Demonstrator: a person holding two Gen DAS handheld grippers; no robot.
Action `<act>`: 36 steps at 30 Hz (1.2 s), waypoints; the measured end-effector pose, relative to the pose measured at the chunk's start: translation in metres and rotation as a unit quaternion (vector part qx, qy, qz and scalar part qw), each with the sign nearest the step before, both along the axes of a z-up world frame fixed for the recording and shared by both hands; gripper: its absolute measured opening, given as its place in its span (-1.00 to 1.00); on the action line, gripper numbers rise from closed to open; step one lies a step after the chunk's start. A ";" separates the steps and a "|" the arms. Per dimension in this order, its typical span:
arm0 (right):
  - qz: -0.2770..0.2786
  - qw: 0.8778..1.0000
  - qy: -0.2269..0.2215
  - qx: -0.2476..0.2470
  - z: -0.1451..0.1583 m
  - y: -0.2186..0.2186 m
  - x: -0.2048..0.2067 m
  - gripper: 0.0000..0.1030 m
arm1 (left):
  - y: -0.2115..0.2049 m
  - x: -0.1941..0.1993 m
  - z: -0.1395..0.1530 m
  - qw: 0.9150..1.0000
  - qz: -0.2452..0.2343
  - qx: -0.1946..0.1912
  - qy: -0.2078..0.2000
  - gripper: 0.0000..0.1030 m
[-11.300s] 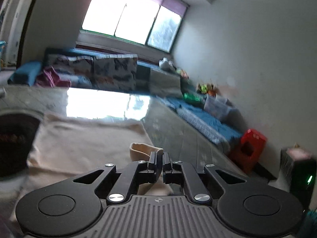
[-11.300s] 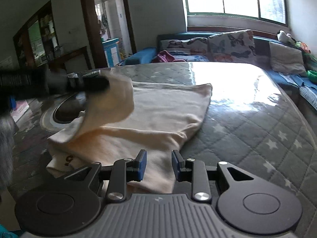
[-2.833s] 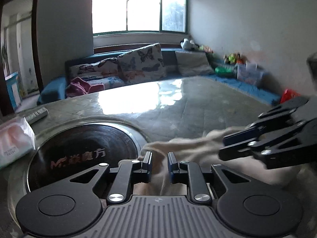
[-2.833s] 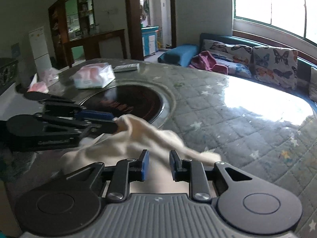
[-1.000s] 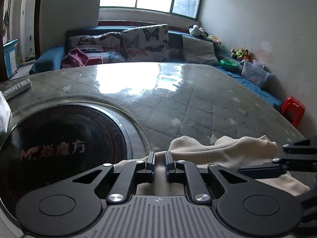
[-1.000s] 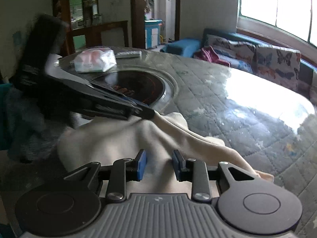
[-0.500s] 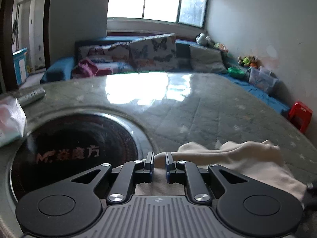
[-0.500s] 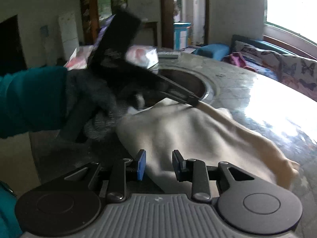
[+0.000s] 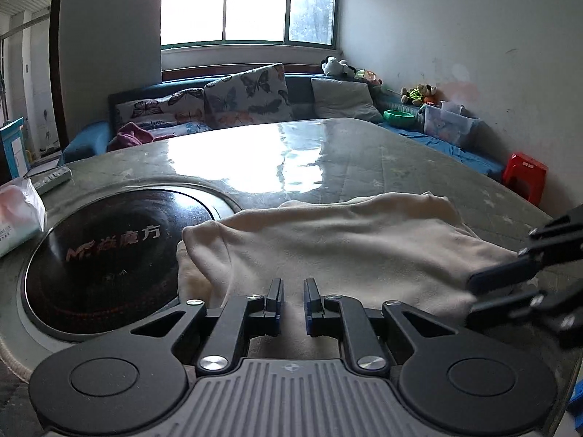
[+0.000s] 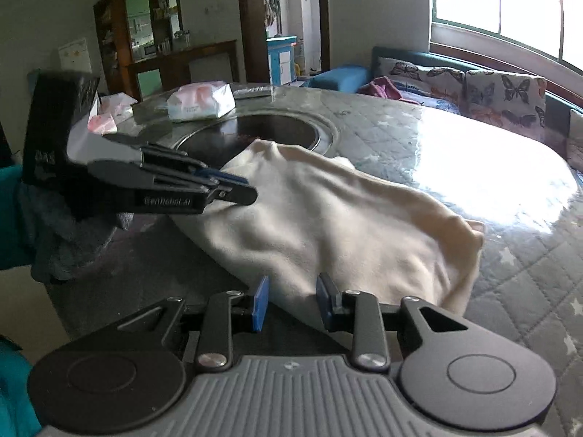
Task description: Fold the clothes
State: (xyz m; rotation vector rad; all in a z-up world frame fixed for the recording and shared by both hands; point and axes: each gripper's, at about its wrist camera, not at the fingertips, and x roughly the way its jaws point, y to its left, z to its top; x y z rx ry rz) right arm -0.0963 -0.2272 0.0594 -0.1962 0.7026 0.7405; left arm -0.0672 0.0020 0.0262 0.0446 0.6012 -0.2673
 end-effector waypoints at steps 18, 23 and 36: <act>-0.073 0.997 0.003 0.022 -0.006 -0.028 0.019 -0.44 | 0.023 -0.008 0.004 0.998 0.061 -0.025 0.000 -0.63; -0.070 0.997 0.005 0.016 -0.013 -0.030 0.017 -0.43 | 0.033 -0.013 -0.003 0.996 0.080 -0.034 0.018 -0.39; -0.076 0.997 0.007 -0.018 -0.008 -0.048 0.000 -0.43 | 0.032 -0.029 -0.005 0.994 0.051 -0.084 0.049 -0.40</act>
